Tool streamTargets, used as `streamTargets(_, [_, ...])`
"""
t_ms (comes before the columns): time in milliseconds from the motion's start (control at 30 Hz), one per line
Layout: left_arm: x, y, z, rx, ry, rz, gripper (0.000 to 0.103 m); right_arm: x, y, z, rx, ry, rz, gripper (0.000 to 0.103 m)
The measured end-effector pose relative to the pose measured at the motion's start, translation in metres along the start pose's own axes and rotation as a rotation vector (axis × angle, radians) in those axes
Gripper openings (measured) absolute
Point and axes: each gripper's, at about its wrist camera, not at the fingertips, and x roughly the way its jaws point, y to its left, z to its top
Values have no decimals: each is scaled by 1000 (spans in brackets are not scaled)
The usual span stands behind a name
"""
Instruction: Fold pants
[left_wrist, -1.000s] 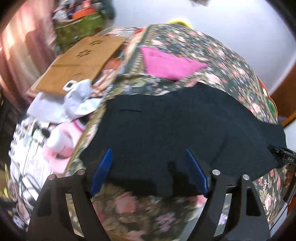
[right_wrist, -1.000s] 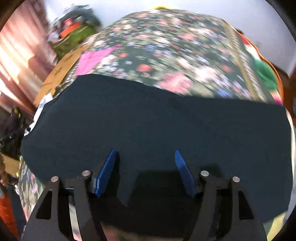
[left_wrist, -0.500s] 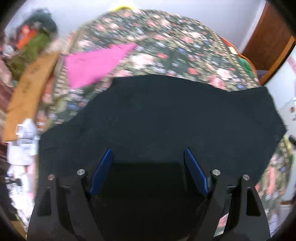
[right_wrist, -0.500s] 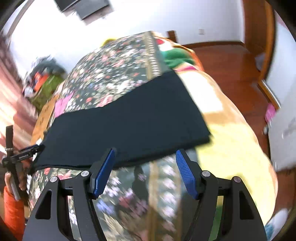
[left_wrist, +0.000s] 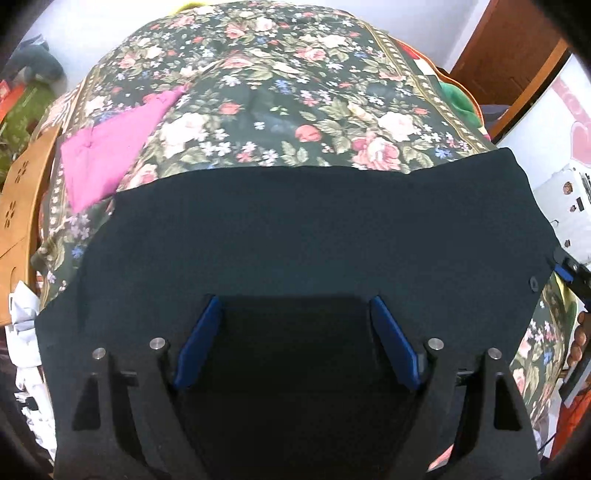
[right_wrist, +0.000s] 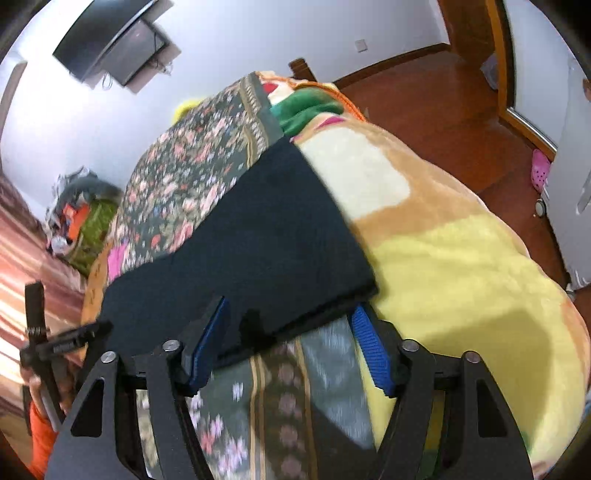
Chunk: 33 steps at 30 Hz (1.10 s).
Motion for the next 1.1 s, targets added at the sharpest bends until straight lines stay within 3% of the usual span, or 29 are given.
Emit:
streamTargets(67, [3, -9, 4, 19, -4, 8, 83, 2, -3, 4, 7, -33, -12, 28])
streamTargets(133, [5, -16, 8, 24, -2, 3, 83, 2, -9, 8, 3, -41, -26, 14])
streamTargets(167, [7, -19, 10, 24, 4, -8, 83, 2, -10, 10, -2, -42, -18, 12])
streamTargets(400, [5, -35, 14, 45, -16, -7, 83, -16, -3, 22, -81, -121, -34, 9])
streamTargets(567, [-18, -32, 15, 29, -80, -14, 83, -30, 23, 36, -149, -167, -22, 9])
streamTargets(867, [-83, -5, 3, -11, -242, 8, 84, -50, 112, 60, -311, -250, 112, 9])
streamTargets(1100, [-126, 35, -18, -84, -349, 37, 88, -42, 184, 64, -407, -239, 238, 9])
